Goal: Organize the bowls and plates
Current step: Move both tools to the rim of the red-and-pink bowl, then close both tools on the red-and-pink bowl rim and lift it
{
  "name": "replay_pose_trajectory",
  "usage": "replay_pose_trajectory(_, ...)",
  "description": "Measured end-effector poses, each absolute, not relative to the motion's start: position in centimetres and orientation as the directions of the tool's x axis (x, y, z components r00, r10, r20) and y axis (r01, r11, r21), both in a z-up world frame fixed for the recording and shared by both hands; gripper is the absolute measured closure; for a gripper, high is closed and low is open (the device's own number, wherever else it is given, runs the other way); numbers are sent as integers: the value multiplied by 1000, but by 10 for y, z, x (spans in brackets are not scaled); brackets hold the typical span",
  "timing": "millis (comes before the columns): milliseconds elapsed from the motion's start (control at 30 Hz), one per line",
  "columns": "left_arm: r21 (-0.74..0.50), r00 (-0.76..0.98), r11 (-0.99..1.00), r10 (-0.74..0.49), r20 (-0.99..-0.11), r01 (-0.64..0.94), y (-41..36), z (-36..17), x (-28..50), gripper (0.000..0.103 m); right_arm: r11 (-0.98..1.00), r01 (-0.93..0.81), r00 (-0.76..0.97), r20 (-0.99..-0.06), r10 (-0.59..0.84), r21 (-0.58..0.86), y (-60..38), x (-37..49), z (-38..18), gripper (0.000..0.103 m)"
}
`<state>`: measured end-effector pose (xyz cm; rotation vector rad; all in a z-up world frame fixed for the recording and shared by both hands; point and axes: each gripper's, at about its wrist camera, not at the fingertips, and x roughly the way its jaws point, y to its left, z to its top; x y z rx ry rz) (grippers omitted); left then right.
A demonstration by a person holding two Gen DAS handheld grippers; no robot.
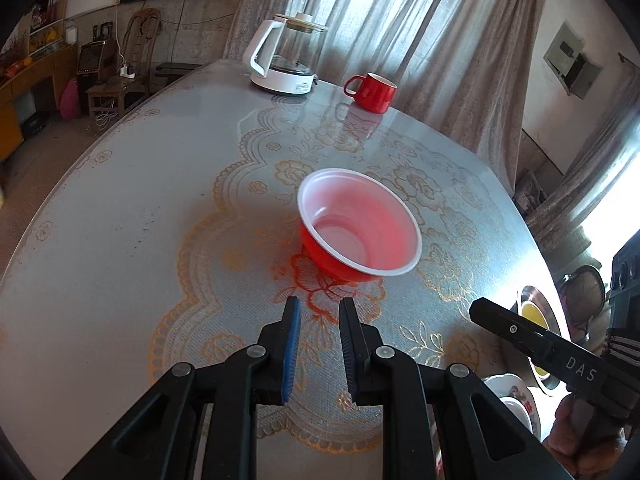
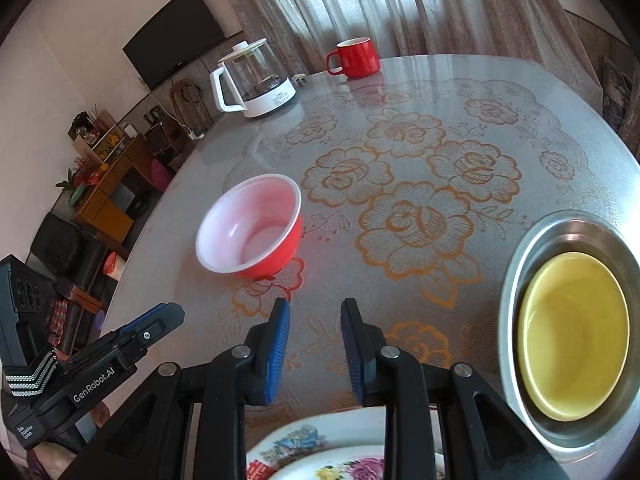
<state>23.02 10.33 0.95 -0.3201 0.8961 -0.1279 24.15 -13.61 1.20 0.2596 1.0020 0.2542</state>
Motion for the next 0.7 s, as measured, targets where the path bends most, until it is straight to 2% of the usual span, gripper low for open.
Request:
replay_pose_trajectory(400,-374,650,925,-248,-718,-61,122,18,274,83,918,-45,498,-788,363,394,-111,292,3,77)
replay_pose_trajectory(700,-342,617,938,-243,-749,-46,113,2,300,83,919,-22,481,-802,354,393,-102,312,-11,81)
